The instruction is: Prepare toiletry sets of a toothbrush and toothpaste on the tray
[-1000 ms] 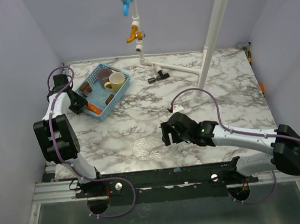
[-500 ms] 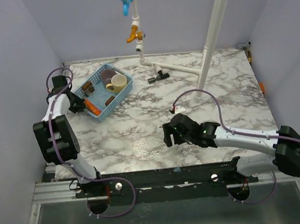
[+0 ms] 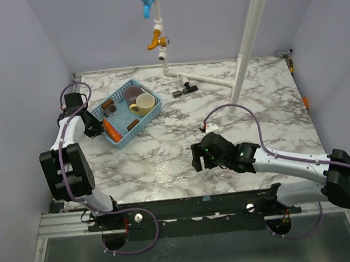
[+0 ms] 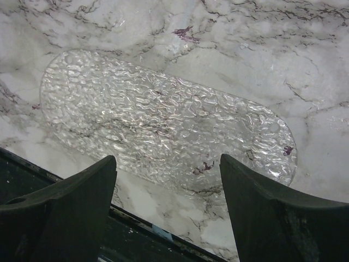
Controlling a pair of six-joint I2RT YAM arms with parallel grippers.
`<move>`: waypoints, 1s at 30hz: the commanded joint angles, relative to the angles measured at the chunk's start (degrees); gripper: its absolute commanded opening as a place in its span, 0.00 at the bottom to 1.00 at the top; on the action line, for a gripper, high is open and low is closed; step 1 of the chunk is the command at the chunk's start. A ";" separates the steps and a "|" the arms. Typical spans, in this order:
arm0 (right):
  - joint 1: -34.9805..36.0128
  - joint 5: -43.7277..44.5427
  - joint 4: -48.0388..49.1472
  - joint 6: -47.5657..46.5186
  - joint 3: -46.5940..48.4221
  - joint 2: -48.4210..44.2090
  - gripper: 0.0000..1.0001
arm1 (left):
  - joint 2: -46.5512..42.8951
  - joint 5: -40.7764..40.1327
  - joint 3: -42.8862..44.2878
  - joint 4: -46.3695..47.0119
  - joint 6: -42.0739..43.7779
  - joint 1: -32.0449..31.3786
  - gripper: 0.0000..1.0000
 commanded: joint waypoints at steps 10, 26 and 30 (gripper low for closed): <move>0.36 0.40 -3.01 -0.12 0.44 -3.14 0.80 | -5.92 9.64 -4.30 -6.02 9.02 -6.04 0.00; 0.34 -4.20 -3.62 -3.55 -2.57 -13.27 0.80 | -5.56 8.79 -1.48 -7.17 12.66 -16.97 0.00; 0.35 -2.76 -6.66 -3.68 -1.10 -14.84 0.80 | -4.31 8.76 0.51 -7.09 12.81 -18.86 0.00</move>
